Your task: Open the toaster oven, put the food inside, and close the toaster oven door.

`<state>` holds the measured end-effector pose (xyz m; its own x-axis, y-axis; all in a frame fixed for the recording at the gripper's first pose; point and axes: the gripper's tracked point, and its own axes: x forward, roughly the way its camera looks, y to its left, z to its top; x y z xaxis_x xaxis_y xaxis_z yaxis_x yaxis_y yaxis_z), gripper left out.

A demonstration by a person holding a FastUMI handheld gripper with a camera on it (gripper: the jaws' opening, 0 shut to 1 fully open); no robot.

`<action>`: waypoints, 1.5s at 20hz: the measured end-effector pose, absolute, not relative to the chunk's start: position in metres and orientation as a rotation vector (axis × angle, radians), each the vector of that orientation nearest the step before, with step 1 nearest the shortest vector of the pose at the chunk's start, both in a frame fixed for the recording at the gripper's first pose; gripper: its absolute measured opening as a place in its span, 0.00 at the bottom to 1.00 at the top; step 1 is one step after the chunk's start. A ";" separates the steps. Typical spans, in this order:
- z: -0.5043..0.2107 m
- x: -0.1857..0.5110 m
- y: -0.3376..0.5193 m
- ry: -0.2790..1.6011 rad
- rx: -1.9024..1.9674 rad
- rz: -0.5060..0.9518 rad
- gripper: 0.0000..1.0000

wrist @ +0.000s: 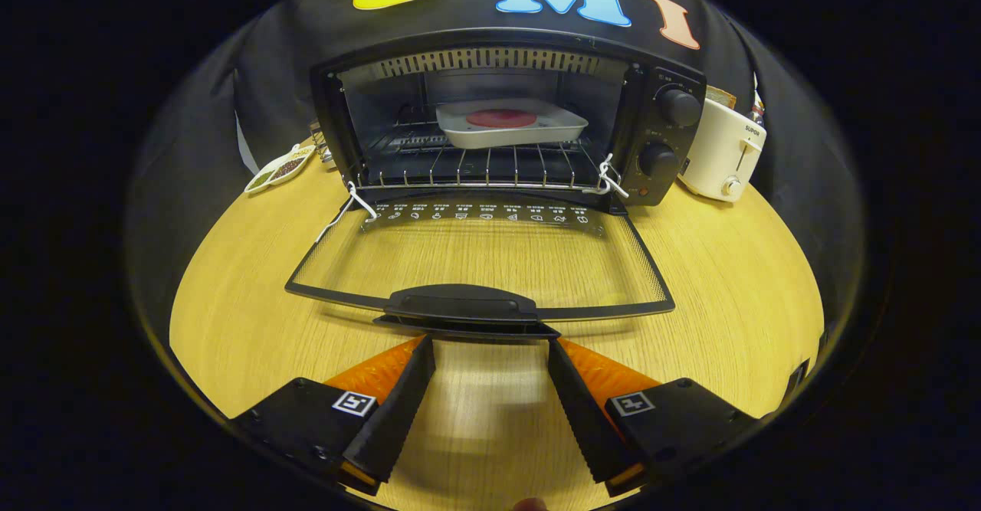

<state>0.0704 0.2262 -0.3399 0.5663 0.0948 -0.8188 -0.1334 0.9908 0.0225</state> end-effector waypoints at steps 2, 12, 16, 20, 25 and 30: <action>-0.332 0.071 0.226 0.932 -0.042 0.135 0.95; -0.279 0.077 0.226 0.756 -0.035 0.150 0.95; -0.259 0.086 0.227 0.693 -0.050 0.148 0.95; -0.236 0.105 0.227 0.598 -0.085 0.150 0.96; -0.198 0.133 0.228 0.480 -0.115 0.163 0.96; -0.176 0.122 0.218 0.426 -0.099 0.171 0.96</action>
<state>0.1221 0.2183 -0.1762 0.8965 0.1444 -0.4188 -0.1857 0.9808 -0.0595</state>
